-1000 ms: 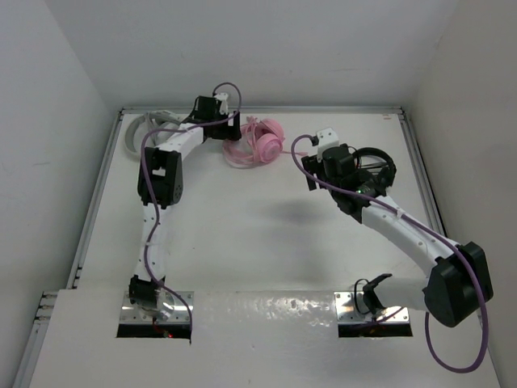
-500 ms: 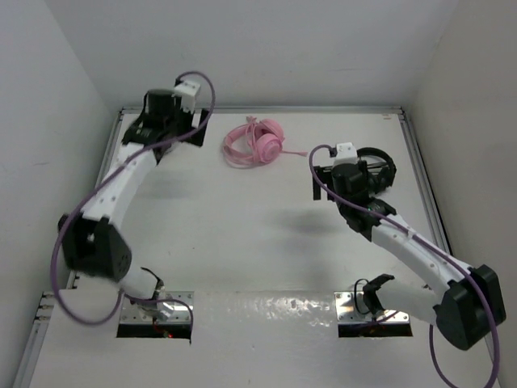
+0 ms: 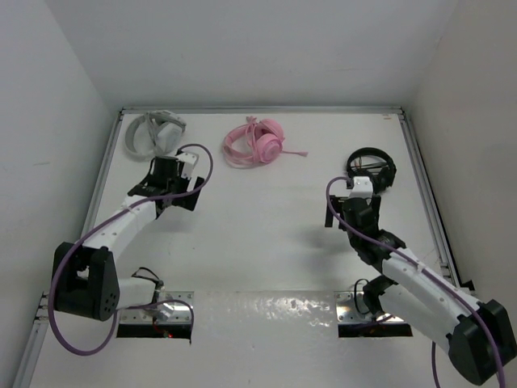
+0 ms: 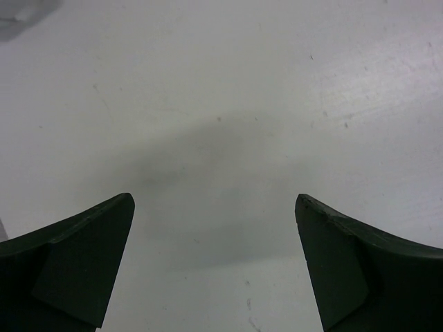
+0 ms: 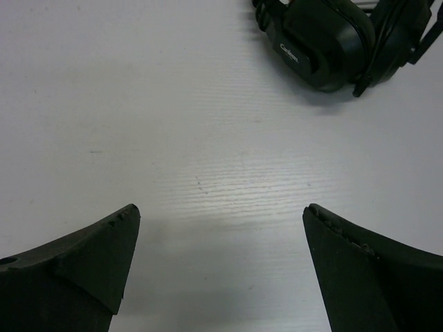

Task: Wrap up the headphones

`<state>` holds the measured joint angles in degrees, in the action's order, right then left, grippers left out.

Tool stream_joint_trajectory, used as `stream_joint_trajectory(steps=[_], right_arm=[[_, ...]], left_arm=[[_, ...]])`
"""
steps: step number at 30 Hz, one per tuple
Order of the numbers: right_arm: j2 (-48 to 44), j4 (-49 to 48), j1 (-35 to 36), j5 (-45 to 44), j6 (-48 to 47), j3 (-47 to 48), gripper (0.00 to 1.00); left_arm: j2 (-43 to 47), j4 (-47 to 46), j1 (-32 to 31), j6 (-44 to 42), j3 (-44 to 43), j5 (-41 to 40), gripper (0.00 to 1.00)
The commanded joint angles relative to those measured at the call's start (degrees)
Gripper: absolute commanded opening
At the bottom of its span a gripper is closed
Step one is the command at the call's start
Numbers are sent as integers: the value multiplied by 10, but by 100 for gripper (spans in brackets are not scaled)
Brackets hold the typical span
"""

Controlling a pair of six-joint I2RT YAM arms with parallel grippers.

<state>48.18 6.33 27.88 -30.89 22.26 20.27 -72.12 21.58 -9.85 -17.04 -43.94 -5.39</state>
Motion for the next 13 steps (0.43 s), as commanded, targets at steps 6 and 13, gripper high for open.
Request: stream_joint_trajectory(steps=[6, 13], right_arm=[[-40, -77, -1, -45, 7, -33, 99], [-15, -85, -1, -15, -1, -27, 99]], left_arm=[[4, -85, 7, 30, -9, -58, 100], [-1, -76, 8, 26, -15, -19, 99]])
